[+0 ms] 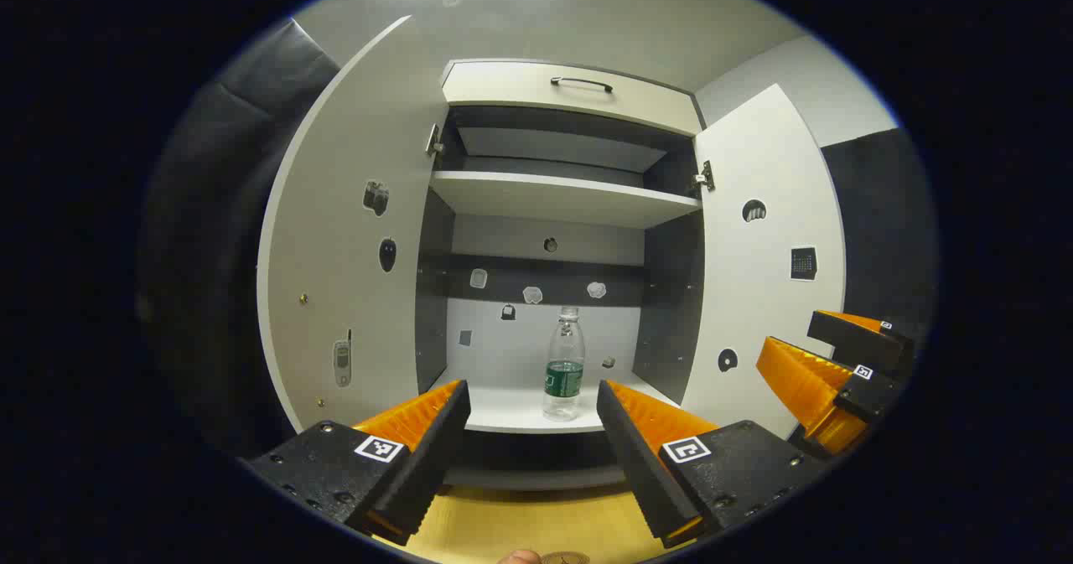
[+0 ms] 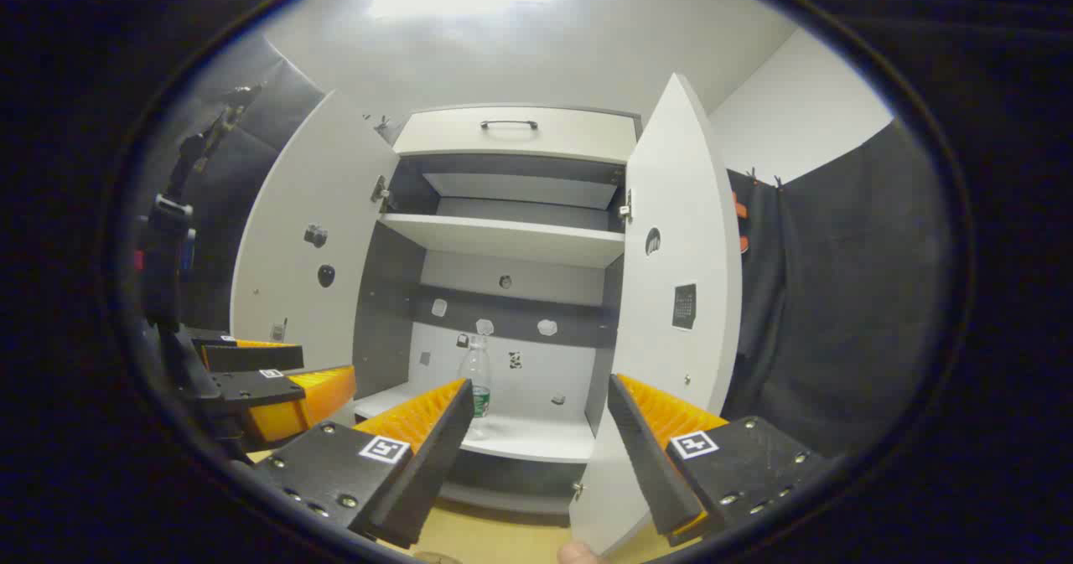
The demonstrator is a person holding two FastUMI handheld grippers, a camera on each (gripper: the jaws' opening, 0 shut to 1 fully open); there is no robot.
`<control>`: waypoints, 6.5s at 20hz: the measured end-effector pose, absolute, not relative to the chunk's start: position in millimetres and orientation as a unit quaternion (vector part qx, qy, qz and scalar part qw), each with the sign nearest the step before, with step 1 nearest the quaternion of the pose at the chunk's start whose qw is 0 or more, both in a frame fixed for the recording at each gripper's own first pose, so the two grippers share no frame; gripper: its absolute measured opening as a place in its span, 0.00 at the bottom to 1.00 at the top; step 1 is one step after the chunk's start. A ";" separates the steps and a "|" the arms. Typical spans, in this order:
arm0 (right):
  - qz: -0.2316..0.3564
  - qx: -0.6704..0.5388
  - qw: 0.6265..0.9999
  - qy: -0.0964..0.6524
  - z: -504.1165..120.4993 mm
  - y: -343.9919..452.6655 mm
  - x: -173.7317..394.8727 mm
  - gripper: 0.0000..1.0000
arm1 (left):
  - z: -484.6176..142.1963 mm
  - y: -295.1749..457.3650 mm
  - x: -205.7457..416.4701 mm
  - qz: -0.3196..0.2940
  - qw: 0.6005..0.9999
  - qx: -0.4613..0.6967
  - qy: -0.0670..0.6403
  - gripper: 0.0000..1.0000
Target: Grasp the bottle in the cabinet with the left hand and place it on the coaster, then close the right door with the right hand and the left door with the left hand.
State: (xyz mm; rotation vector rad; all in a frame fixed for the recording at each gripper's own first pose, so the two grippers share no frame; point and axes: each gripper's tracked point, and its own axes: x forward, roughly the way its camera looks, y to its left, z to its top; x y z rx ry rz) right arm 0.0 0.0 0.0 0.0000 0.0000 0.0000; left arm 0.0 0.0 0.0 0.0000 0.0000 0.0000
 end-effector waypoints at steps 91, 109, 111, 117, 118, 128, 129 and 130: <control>-0.093 0.019 0.995 0.028 -1.9 -84.4 -55.4 0.97 | -81.2 -70.5 128.6 -0.194 0.976 -0.012 0.093 0.80; -0.102 0.006 0.994 0.036 -2.3 -102.5 -53.5 0.97 | -279.9 -66.1 30.6 -0.207 0.953 -0.030 0.220 0.80; -0.105 0.003 0.994 0.037 -1.8 -104.4 -54.1 0.97 | -294.9 -66.3 24.8 -0.208 0.950 -0.026 0.233 0.80; -0.110 -0.005 0.993 0.042 -3.7 -108.5 -54.8 0.97 | -329.2 -63.2 7.3 -0.207 0.944 -0.026 0.255 0.80; -0.111 -0.005 0.993 0.042 -2.8 -109.0 -54.2 0.98 | -333.9 -62.4 5.0 -0.206 0.944 -0.025 0.257 0.81; -0.117 -0.009 0.992 0.047 -8.2 -118.6 -51.8 0.97 | -383.1 -62.0 -18.7 -0.196 0.935 -0.018 0.293 0.81; -0.118 -0.010 0.992 0.048 -8.6 -119.5 -51.7 0.98 | -386.6 -62.3 -20.3 -0.195 0.935 -0.018 0.296 0.81; -0.118 -0.009 0.992 0.049 -8.6 -120.6 -51.7 0.98 | -389.0 -63.1 -21.2 -0.195 0.935 -0.020 0.296 0.81</control>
